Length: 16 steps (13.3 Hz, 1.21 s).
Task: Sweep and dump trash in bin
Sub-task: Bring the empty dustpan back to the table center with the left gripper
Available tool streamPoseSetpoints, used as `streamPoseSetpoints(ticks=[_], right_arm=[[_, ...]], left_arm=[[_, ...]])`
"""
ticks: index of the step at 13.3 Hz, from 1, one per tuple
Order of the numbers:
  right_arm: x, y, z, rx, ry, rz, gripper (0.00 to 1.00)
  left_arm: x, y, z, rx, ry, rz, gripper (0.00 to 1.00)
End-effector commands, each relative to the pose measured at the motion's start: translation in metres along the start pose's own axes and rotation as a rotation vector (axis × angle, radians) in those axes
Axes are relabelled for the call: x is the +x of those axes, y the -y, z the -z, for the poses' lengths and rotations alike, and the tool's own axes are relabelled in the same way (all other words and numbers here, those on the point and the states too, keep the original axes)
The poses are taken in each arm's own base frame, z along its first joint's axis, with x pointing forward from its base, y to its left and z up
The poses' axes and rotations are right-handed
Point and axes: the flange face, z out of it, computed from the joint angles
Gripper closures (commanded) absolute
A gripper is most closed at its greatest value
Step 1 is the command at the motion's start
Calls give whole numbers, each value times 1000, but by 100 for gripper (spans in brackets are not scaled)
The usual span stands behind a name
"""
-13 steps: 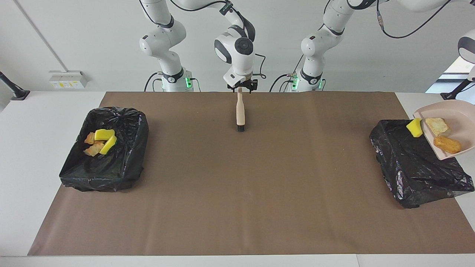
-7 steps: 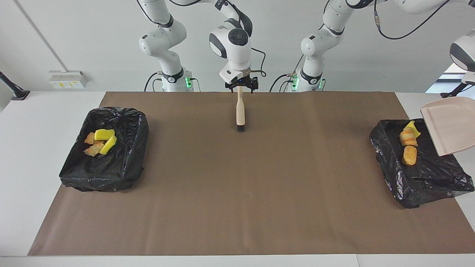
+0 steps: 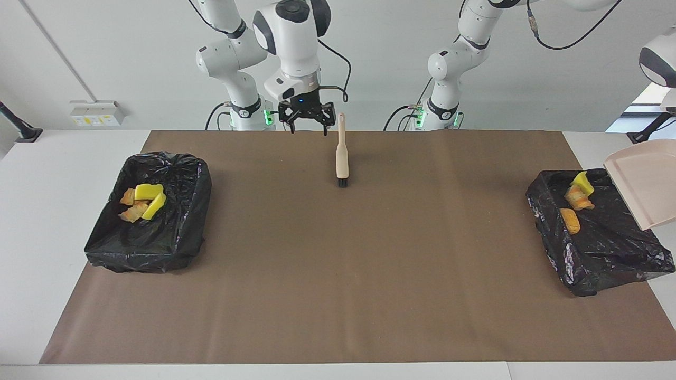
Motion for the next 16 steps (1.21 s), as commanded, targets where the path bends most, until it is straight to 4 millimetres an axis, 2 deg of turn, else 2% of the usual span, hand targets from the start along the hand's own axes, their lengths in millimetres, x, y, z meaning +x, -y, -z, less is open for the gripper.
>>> streamPoseSetpoints(ticks=[1,2,4,6,9,10,13,16], right_arm=[[35,-65,37,-10,-32,77,0],[47,-86,44,-13,-42,61,0],[63,-113,56,-74,-60,57,0],[82,-132,72,-96,-72,39,0],[114,-160,98,-74,-49,-34,0],[123,-166,103,-62,-18,-54,0],[133,-183,106,-32,51,-95,0],[123,-200,97,-34,80,-119,0]], left_arm=[[35,20,32,3,-88,118,100],[55,29,47,14,-142,170,100],[98,44,69,-9,-195,171,100],[158,62,105,-23,-255,300,100],[242,76,138,-98,-322,452,100],[275,79,144,-134,-319,495,100],[371,82,178,-255,-425,697,100],[448,69,234,-372,-496,885,100]])
